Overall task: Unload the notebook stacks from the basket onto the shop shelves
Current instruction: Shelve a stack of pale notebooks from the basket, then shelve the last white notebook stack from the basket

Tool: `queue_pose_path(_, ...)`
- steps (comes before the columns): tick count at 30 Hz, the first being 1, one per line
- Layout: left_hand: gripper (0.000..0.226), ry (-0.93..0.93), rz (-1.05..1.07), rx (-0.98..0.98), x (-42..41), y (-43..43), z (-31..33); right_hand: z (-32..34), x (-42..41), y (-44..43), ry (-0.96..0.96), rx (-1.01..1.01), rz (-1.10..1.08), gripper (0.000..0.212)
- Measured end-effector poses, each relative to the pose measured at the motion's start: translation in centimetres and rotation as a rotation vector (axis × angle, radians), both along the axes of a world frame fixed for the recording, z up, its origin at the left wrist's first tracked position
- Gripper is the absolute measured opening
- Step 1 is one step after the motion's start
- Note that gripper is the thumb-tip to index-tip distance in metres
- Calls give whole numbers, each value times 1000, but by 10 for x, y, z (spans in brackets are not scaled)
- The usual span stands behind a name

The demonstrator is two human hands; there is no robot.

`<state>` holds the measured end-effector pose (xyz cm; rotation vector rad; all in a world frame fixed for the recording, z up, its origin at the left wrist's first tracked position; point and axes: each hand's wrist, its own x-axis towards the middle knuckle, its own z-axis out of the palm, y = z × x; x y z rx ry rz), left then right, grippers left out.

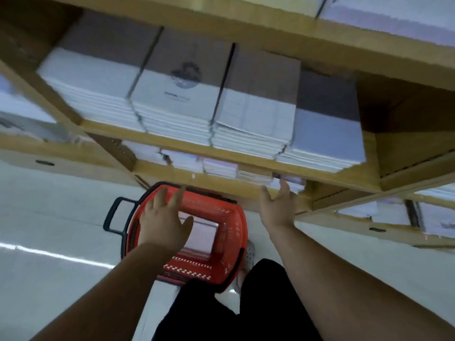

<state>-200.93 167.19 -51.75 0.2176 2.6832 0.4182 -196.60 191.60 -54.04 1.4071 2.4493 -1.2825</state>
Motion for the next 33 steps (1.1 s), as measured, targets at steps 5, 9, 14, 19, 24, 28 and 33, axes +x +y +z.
queue_pose_path(5, 72, -197, 303, 53, 35, -77, -50, -32, -13, -77, -182, -52, 387, 66)
queue_pose_path(9, 69, -316, 548, 201, 61, -98, -103, -73, -26, -111, -293, -24, 700, 61)
queue_pose_path(14, 75, -418, 803, 277, 62, -83, -189, -153, -60, -124, -462, 9, 1029, 56)
queue_pose_path(19, 76, -454, 1045, 373, 43, -53, -301, -260, -100, -125, -567, 2, 1251, 52)
queue_pose_path(24, 75, -524, 1326, 441, 40, -32, -414, -385, -128, -133, -620, 3, 1411, 50)
queue_pose_path(28, 73, -592, 1569, 604, 49, -16, -501, -477, -133, -141, -644, -43, 1387, 53)
queue_pose_path(33, 67, -620, 1822, 678, 52, 6, -593, -567, -127, -142, -667, -29, 1373, 55)
